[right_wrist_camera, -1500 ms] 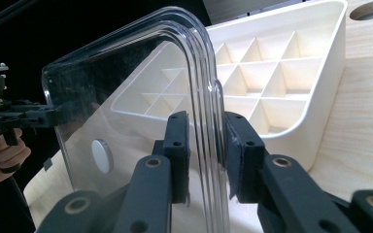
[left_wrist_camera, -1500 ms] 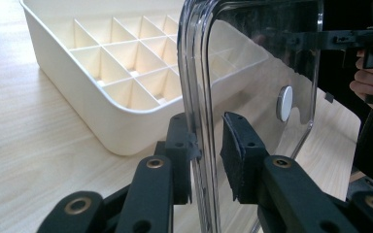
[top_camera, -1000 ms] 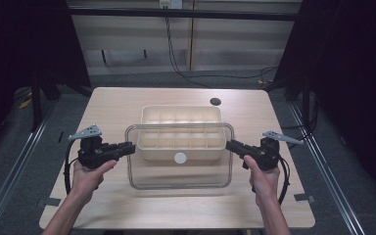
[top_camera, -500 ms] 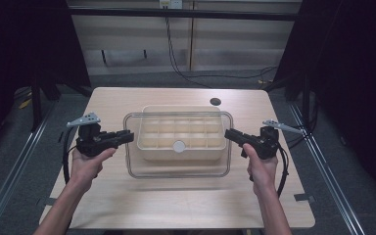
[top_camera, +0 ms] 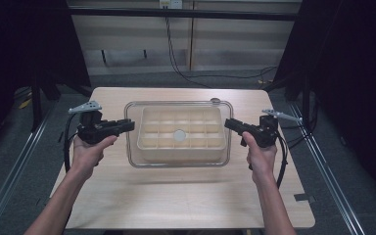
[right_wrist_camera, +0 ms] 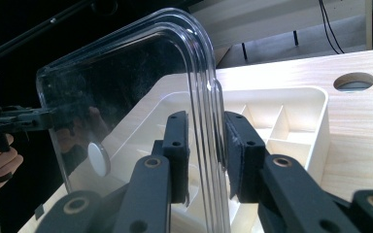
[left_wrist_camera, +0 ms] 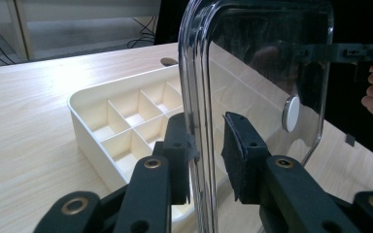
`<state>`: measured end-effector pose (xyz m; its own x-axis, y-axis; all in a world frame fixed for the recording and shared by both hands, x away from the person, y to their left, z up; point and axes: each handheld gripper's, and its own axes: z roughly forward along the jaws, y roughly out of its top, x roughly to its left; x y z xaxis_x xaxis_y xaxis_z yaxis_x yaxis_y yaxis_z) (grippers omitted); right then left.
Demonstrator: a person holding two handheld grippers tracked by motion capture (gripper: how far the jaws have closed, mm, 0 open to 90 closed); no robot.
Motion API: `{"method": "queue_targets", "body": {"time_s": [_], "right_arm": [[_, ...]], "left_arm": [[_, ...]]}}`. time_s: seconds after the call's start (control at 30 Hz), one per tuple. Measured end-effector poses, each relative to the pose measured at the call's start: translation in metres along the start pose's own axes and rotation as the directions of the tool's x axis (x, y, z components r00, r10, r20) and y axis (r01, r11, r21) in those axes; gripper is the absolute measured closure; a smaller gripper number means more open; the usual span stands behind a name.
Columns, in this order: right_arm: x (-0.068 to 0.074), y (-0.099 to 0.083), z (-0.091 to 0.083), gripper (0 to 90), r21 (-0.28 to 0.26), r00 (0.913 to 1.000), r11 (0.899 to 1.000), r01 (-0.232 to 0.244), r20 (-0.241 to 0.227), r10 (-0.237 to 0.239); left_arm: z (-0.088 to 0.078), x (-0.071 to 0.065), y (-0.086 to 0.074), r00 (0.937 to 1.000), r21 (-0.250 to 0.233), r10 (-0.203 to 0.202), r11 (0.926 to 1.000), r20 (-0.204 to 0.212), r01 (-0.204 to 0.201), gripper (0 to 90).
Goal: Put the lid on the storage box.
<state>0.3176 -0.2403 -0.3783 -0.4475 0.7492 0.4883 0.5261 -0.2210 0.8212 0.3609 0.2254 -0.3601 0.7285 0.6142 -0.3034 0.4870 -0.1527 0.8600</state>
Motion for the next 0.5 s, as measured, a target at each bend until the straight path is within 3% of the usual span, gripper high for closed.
{"method": "queue_targets", "body": {"time_s": [0.5], "right_arm": [[-0.0056, 0.0096, 0.0087, 73.0, -0.007, 1.0, 1.0, 0.003, -0.002, -0.003]], "left_arm": [[0.0029, 0.0048, 0.0089, 0.9996, -0.045, -0.026, 0.9986, -0.006, 0.026, 73.2]]}}
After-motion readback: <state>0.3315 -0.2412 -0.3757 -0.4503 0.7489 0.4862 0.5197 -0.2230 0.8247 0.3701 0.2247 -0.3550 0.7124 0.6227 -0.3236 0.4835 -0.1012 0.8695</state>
